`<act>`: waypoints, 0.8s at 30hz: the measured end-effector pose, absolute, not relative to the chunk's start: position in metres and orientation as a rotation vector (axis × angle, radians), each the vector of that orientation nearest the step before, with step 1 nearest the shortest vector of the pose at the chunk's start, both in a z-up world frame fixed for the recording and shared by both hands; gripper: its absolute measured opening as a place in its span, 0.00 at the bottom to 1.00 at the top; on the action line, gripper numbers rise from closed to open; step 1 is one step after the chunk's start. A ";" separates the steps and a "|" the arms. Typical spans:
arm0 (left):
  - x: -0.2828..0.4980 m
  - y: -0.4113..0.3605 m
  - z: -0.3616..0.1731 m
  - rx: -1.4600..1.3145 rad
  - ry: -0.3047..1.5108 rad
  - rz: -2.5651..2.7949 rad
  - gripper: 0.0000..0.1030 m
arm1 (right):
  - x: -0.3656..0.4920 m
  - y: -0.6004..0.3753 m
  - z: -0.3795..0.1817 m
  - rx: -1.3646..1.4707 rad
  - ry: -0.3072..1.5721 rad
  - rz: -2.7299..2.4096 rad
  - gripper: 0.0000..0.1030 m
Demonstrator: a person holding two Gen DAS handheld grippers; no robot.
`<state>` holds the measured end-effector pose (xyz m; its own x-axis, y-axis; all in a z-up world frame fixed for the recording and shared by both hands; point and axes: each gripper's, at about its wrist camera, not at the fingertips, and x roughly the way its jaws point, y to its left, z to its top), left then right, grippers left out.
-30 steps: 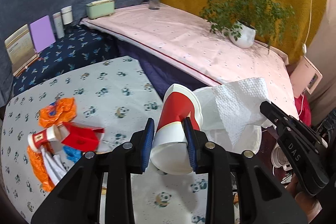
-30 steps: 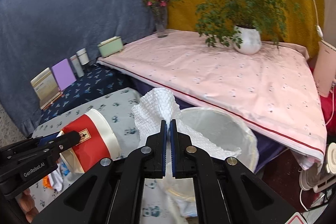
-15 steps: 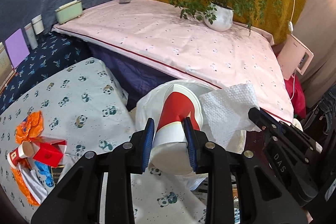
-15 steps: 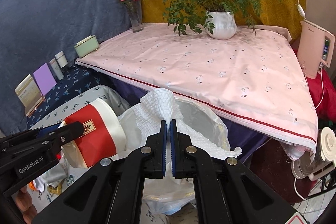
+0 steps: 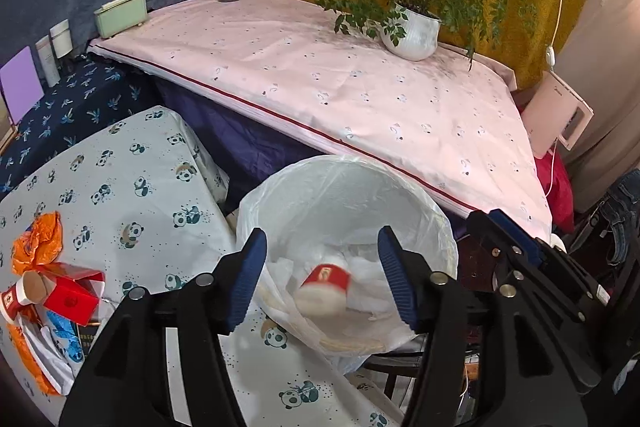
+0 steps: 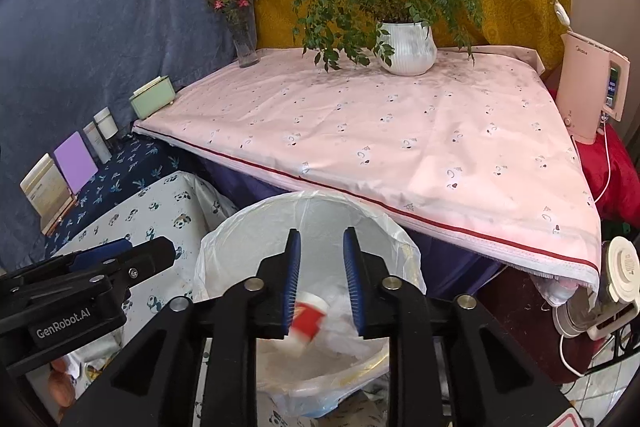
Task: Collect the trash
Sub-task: 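Carry cup and tissue to the bin and open both tools over it, then move both tools back over the remaining trash on the table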
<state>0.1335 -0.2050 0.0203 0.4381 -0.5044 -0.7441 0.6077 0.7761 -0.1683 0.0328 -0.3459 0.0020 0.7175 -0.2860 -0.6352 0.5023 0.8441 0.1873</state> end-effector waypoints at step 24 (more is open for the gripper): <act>0.141 -0.102 0.031 0.039 0.847 -0.489 0.66 | 0.043 -0.272 0.029 0.286 0.617 -0.310 0.40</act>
<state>0.1406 -0.1024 0.0314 0.5585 -0.3996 -0.7269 0.4299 0.8889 -0.1583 0.0428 -0.2721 0.0289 0.7726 -0.1978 -0.6033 0.3663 0.9150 0.1691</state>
